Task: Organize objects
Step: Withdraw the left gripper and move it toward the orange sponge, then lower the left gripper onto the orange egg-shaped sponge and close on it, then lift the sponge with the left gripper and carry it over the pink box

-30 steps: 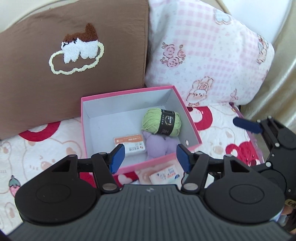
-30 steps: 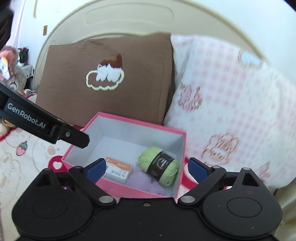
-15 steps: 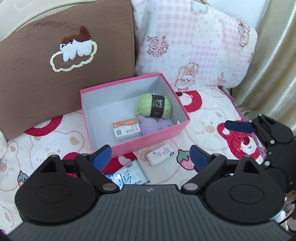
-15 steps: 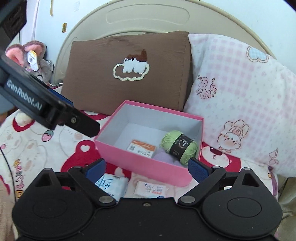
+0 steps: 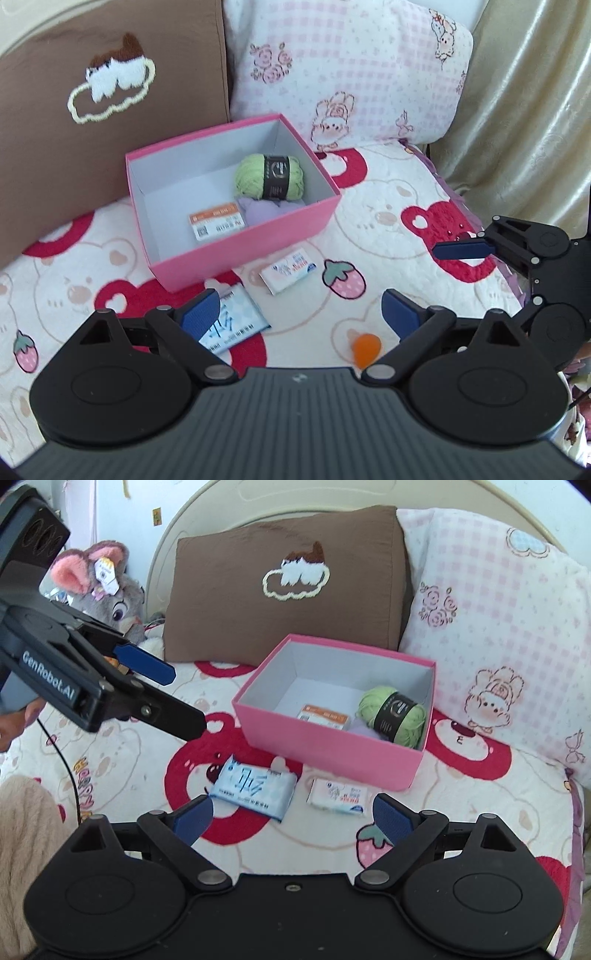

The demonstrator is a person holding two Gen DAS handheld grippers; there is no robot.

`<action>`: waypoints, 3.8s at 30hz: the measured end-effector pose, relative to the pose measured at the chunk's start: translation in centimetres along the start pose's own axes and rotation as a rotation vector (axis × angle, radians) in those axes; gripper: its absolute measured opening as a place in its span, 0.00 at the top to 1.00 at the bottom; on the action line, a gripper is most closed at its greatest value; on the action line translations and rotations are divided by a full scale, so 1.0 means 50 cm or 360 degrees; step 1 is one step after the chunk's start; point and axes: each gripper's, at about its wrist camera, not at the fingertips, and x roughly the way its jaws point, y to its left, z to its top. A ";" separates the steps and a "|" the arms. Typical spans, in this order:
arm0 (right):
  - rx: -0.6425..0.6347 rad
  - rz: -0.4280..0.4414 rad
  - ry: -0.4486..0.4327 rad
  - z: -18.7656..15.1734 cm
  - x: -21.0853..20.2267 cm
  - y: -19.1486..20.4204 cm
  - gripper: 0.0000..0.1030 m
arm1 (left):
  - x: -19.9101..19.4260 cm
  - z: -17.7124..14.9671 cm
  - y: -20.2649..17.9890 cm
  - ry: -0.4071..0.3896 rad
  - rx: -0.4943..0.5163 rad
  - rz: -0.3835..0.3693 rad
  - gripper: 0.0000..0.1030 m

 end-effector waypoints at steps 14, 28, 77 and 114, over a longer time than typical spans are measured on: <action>-0.0458 0.0113 0.0257 -0.106 0.048 0.037 0.11 | 0.121 -0.079 -0.011 0.0189 -0.0139 -0.0188 0.09; -0.0780 0.0182 0.0497 -0.151 0.159 0.039 0.13 | 0.236 -0.171 -0.032 0.0178 -0.0264 -0.0377 0.10; -0.0258 0.0127 0.0667 -0.167 0.284 -0.067 0.48 | 0.431 -0.249 -0.032 0.0149 -0.0535 -0.0564 0.70; -0.0269 0.0039 0.0237 -0.090 0.135 0.013 0.48 | 0.222 -0.188 -0.037 -0.0046 -0.0197 -0.0523 0.70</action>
